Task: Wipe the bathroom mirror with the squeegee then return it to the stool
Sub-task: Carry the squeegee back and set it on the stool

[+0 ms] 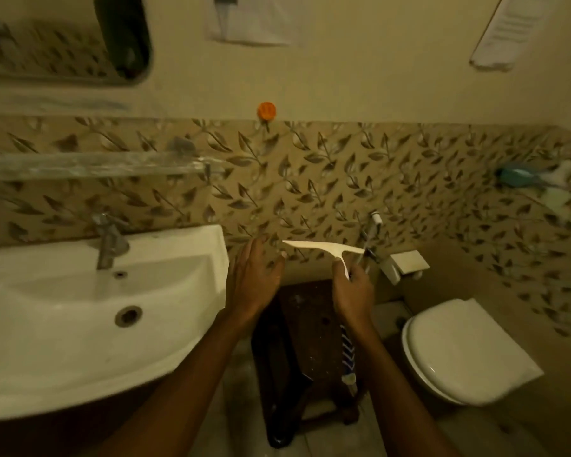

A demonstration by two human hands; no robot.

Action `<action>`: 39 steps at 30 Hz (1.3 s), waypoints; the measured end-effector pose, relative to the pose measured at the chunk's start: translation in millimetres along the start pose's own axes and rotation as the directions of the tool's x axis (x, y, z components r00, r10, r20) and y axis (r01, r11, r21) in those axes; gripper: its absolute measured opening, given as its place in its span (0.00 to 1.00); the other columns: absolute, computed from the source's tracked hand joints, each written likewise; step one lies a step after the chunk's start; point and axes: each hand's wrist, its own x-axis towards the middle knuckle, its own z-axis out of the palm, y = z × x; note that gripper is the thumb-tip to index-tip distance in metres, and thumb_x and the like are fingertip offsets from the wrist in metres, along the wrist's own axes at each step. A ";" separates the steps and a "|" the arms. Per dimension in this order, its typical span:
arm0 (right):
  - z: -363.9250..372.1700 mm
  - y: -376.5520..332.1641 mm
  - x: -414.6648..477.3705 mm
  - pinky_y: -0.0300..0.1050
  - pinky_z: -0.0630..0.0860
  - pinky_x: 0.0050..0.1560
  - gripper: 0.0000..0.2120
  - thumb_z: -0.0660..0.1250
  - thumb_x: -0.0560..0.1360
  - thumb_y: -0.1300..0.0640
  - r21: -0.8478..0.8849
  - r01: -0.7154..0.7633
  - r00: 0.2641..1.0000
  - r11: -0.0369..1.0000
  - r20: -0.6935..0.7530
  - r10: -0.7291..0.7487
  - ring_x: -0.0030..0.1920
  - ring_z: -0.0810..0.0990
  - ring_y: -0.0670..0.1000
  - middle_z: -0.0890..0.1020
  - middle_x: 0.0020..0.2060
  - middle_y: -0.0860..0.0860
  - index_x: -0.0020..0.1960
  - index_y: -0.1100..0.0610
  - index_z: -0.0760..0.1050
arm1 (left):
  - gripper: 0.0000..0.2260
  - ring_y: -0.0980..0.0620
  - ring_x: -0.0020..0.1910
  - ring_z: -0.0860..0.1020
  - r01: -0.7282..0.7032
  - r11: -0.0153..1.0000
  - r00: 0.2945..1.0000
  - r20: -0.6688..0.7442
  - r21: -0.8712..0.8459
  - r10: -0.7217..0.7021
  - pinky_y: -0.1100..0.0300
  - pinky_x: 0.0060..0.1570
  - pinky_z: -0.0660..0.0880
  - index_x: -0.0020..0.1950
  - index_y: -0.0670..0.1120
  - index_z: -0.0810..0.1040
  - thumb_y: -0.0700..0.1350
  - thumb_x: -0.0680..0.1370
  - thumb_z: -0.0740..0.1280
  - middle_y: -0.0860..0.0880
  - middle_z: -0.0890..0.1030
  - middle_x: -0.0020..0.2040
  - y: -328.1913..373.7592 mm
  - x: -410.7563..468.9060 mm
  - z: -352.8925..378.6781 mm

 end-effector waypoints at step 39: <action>138.7 373.1 262.2 0.47 0.74 0.49 0.21 0.54 0.82 0.46 -0.441 -0.129 0.882 0.888 0.359 0.306 0.51 0.80 0.59 0.81 0.50 0.60 0.56 0.63 0.75 | 0.23 0.47 0.71 0.66 0.141 0.922 0.952 0.207 0.360 -0.226 0.60 0.65 0.58 0.71 0.44 0.66 0.54 0.79 0.57 0.45 0.70 0.70 -194.3 36.9 410.8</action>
